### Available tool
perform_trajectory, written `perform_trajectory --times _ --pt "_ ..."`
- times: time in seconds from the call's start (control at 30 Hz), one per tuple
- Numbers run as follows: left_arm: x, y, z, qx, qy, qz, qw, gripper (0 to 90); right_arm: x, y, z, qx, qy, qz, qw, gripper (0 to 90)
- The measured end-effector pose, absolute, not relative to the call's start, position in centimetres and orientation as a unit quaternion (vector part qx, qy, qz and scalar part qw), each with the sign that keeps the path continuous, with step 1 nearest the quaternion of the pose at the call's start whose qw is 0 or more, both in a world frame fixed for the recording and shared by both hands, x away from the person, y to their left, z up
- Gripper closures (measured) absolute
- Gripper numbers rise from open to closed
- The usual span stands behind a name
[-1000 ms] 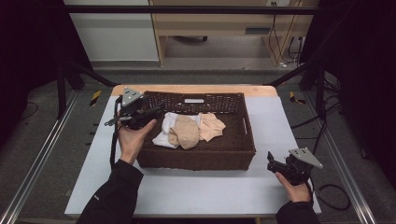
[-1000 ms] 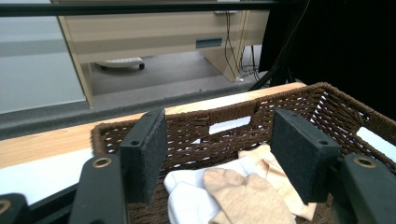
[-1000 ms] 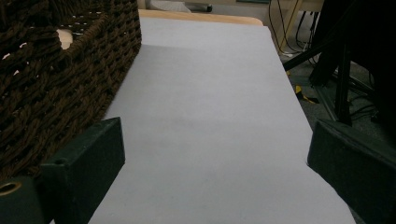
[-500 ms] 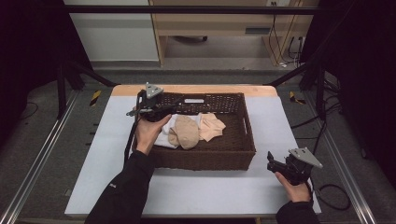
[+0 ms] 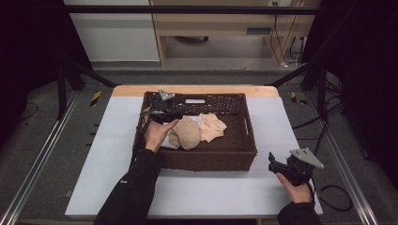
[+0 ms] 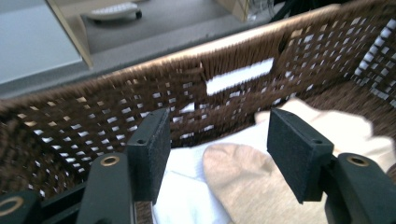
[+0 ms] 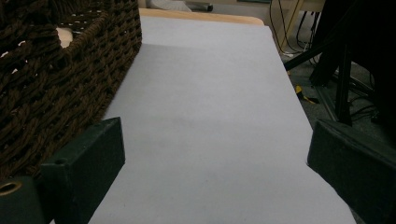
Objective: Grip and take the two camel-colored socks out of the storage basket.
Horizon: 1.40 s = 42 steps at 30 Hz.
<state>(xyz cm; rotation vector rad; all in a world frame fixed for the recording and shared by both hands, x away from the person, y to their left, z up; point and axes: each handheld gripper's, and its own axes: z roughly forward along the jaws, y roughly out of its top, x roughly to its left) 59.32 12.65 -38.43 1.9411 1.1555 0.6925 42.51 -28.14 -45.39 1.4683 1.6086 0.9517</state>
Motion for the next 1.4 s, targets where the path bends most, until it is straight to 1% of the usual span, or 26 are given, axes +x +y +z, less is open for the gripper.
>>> perform_trajectory --times 0.2,0.43,0.6,0.77,0.93,1.07,1.13,1.2,1.4 --pt "60.1 12.8 -39.3 0.768 0.464 0.234 0.375 39.6 42.5 -28.1 -45.4 0.574 0.628 0.371 0.372 4.5" --pt "60.6 12.7 -40.1 0.781 0.461 0.225 0.357 41.2 42.5 -28.1 -45.4 0.572 0.629 0.370 0.374 4.5" --pt "61.0 12.4 -41.0 0.795 0.457 0.198 0.345 41.3 42.6 -28.0 -45.5 0.570 0.632 0.368 0.374 4.6" --pt "61.0 12.1 -41.4 0.811 0.445 0.186 0.331 41.4 42.6 -28.1 -45.5 0.571 0.631 0.369 0.375 4.5" --pt "61.2 11.7 -42.1 0.822 0.442 0.172 0.315 37.9 42.6 -28.0 -45.5 0.571 0.630 0.369 0.375 4.5" --pt "61.2 11.7 -42.3 0.826 0.440 0.164 0.311 38.3 42.6 -28.1 -45.5 0.571 0.631 0.369 0.374 4.5" --pt "61.3 11.6 -42.4 0.827 0.441 0.160 0.309 40.4 42.6 -28.1 -45.5 0.570 0.631 0.369 0.375 4.5" --pt "61.3 11.6 -42.4 0.830 0.443 0.151 0.304 44.5 42.6 -28.1 -45.5 0.570 0.631 0.368 0.376 4.5" --pt "61.3 11.3 -42.4 0.842 0.447 0.127 0.272 61.7 42.5 -28.0 -45.4 0.571 0.630 0.369 0.375 4.6"
